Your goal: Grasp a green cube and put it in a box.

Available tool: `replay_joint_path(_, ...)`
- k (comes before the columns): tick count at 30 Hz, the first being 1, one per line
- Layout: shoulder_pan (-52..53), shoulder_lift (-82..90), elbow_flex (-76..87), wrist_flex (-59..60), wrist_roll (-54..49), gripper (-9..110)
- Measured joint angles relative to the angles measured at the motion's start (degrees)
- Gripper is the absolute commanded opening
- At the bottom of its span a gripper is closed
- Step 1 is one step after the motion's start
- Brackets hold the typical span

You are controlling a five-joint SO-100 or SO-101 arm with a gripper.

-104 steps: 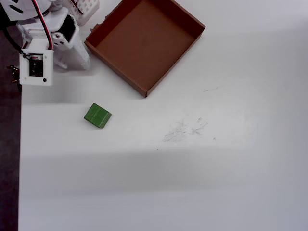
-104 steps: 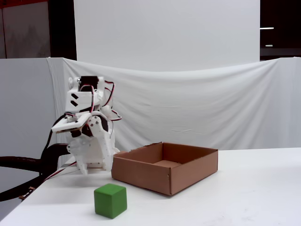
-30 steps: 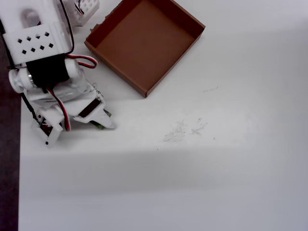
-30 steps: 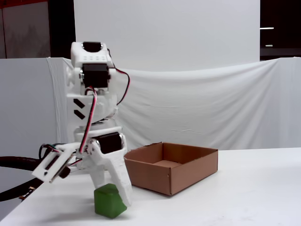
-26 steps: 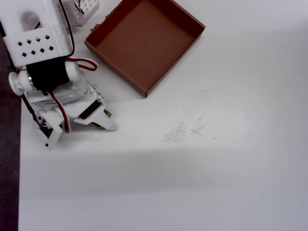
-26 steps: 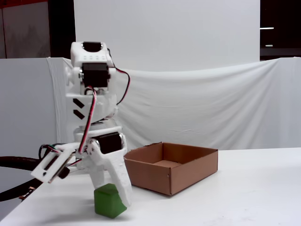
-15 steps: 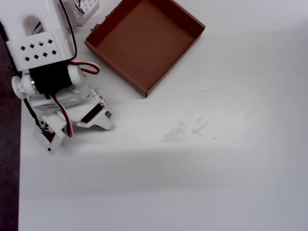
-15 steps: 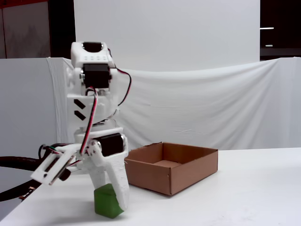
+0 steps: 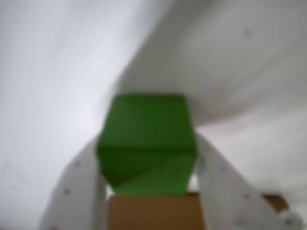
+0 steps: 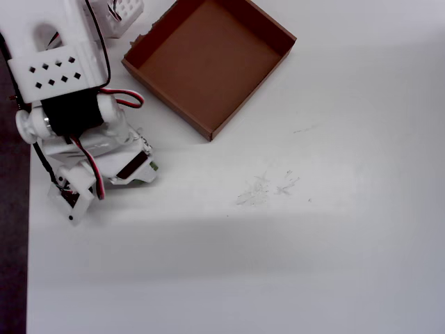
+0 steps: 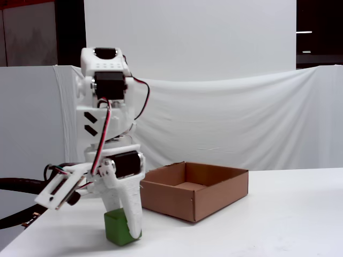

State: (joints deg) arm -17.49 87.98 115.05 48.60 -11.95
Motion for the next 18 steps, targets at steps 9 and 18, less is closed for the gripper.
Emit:
replay_joint_path(9,0.0,0.2,-2.2,3.3,0.0,12)
replay_joint_path(18,-1.2,13.2,-3.4,14.0,-10.9,13)
